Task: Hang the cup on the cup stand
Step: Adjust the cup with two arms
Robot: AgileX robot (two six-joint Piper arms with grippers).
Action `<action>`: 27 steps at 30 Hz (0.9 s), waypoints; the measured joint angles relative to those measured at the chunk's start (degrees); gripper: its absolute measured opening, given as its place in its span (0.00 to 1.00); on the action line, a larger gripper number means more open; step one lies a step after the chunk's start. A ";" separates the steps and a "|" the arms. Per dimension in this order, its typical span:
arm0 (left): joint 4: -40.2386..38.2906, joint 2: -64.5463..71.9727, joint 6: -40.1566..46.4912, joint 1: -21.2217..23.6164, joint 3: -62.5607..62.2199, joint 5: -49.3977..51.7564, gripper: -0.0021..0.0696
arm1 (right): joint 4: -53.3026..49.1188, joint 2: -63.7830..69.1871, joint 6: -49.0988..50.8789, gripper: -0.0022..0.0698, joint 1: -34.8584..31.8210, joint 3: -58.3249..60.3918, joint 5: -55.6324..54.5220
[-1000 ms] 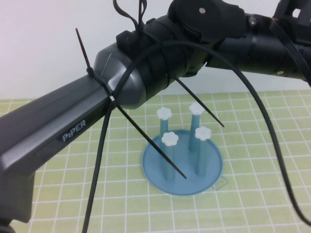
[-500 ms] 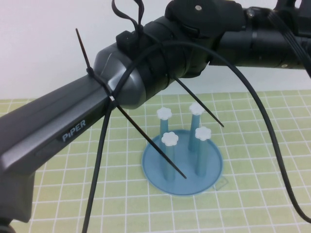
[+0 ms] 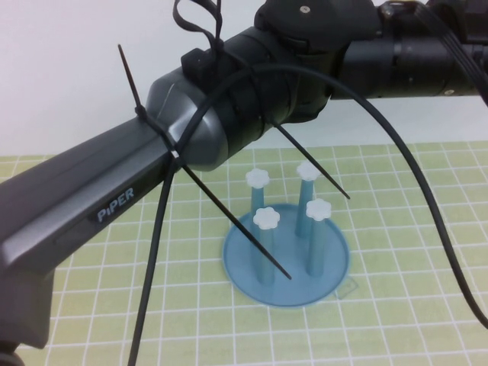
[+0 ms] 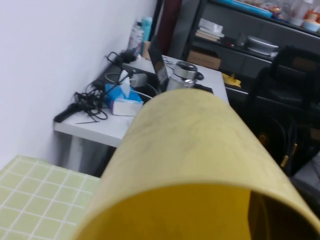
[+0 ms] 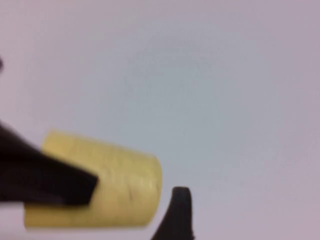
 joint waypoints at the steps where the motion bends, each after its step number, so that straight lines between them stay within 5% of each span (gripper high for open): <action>1: 0.00 0.00 0.00 0.00 0.00 0.24 0.05 | -0.98 0.00 -0.47 0.93 0.00 1.11 0.73; 11: 0.00 0.00 0.00 0.00 0.00 2.10 0.05 | -1.33 3.33 -2.64 0.70 0.00 13.52 4.89; 22: 0.36 0.00 0.93 0.00 0.00 2.21 0.05 | 19.58 13.29 -12.61 0.55 0.00 15.90 9.95; 27: 0.35 0.00 1.04 0.00 0.00 2.21 0.05 | 28.34 15.61 -24.11 0.38 0.00 15.90 15.85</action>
